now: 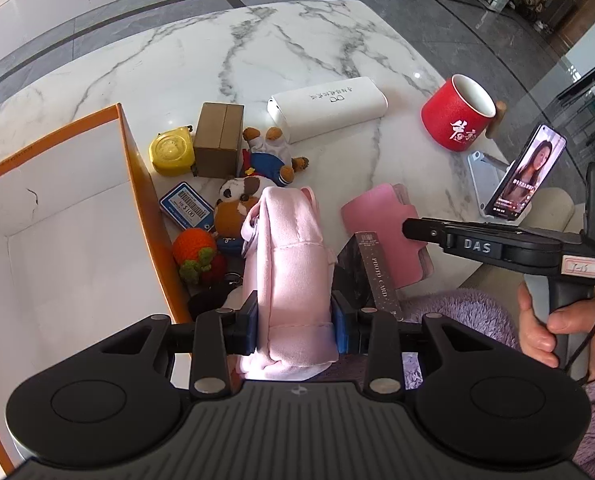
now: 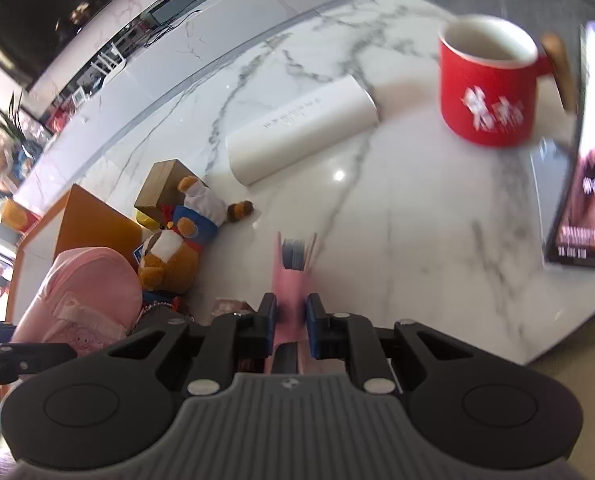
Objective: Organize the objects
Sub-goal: 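Carry both items into the box and open the left tool to drop the pouch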
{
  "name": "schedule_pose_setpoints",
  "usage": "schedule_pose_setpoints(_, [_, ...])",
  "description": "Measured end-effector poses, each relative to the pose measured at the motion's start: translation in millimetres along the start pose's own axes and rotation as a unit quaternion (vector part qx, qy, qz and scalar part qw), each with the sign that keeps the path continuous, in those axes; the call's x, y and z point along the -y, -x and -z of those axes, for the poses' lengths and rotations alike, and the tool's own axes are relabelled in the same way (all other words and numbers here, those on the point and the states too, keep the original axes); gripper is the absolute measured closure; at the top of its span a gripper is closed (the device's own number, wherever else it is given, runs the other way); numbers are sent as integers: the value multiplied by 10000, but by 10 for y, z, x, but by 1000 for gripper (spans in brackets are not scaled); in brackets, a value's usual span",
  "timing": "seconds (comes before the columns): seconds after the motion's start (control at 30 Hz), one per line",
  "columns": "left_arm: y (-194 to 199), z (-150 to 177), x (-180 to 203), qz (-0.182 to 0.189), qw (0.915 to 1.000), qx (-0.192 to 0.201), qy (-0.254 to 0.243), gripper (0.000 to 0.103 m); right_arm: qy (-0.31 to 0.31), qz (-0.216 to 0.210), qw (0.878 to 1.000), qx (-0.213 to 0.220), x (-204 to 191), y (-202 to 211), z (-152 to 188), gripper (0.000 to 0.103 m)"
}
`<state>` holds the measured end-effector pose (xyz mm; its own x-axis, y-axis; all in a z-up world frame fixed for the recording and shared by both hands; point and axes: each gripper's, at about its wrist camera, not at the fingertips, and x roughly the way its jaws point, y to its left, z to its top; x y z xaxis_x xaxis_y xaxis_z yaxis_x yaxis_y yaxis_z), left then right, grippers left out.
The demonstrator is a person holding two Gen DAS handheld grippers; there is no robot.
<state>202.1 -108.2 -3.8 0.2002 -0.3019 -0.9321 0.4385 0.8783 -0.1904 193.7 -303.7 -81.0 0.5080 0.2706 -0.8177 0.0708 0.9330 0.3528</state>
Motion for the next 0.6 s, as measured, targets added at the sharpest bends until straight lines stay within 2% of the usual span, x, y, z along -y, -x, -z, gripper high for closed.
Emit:
schedule_pose_setpoints(0.1, [6,11,-34,31,10000,28,62,63,75,-93,9999,18,-76,-36,-26,74])
schedule_pose_setpoints(0.2, [6,26,-71,50,9999,22,116,63,122,-213,9997,12,-151,-64,-52,75])
schedule_pose_setpoints(0.33, [-7,30,-124,95,9997,-5,220,61,339,181,9992,-75,-233,-197,-86,72])
schedule_pose_setpoints(0.4, [-10,22,-134,89,9997,-7,239,61,316,125,9993,-185,-218,-261,-99,68])
schedule_pose_setpoints(0.53, [-18,15,-140,110,9997,9,234,61,237,77,9995,-212,-203,-335,-92,77])
schedule_pose_setpoints(0.6, [0,35,-140,150,9996,68,209,62,264,125,9994,-192,-215,-313,-79,79])
